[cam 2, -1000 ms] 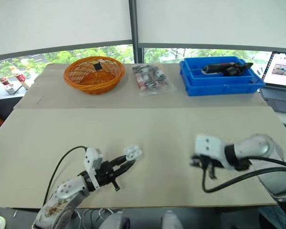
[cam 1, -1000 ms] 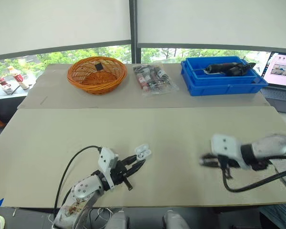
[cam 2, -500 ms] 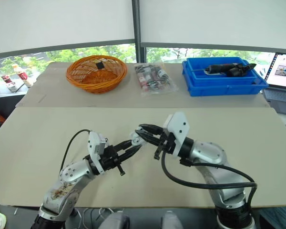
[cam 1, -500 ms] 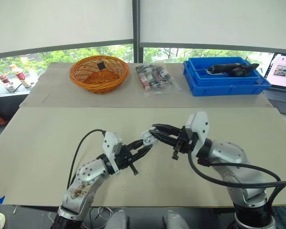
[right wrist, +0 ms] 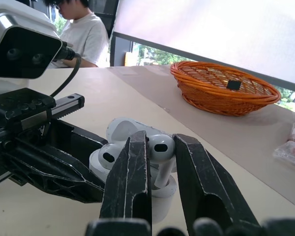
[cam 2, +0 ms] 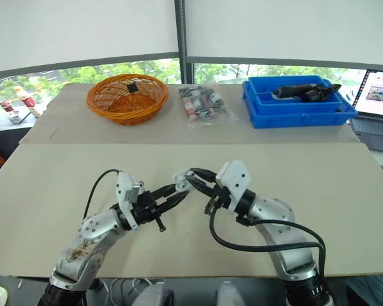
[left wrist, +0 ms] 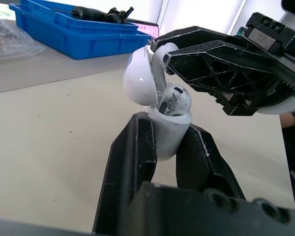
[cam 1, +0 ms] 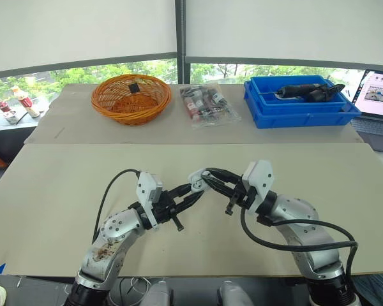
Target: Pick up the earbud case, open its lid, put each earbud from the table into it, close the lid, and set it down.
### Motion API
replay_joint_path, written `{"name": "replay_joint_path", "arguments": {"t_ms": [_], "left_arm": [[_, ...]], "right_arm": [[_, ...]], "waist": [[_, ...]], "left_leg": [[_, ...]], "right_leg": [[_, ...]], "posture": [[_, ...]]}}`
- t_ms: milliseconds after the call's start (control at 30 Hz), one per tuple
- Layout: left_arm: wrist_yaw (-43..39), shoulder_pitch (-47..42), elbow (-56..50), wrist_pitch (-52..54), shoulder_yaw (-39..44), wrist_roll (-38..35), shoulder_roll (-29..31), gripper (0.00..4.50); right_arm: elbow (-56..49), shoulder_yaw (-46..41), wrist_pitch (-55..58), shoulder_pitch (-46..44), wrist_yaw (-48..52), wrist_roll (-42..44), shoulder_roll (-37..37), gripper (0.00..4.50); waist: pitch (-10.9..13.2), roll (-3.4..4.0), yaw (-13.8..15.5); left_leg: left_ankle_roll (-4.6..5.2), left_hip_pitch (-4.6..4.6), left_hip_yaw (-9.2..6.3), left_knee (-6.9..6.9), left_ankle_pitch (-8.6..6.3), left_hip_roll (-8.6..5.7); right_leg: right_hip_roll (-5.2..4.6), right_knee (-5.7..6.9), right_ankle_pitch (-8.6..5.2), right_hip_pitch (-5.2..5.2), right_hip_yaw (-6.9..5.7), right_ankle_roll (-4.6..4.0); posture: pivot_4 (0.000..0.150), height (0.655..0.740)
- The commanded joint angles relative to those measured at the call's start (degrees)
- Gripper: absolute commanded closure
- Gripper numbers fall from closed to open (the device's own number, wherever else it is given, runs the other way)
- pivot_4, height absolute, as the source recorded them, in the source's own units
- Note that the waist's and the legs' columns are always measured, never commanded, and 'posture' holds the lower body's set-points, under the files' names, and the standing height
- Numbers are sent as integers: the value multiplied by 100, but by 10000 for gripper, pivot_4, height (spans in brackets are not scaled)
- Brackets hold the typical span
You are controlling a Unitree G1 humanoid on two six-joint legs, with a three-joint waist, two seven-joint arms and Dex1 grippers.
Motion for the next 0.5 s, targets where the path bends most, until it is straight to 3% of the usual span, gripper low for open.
{"name": "replay_joint_path", "arguments": {"t_ms": [33,500], "left_arm": [[-23,-69,-135,-55,84,-83,10,39538],[-33,-76,-191,-83,74,-95,7,39538]], "right_arm": [[10,57,-310,55,-34,-250,-125,41462],[-78,345,-404,212,9,-508,-369,41462]], "waist": [[0,0,-1],[0,0,1]], "left_leg": [[0,0,0,0,0,0],[0,0,0,0,0,0]], "right_leg": [[0,0,0,0,0,0],[0,-1,0,0,0,0]], "posture": [[1500,7400],[1500,7400]]}}
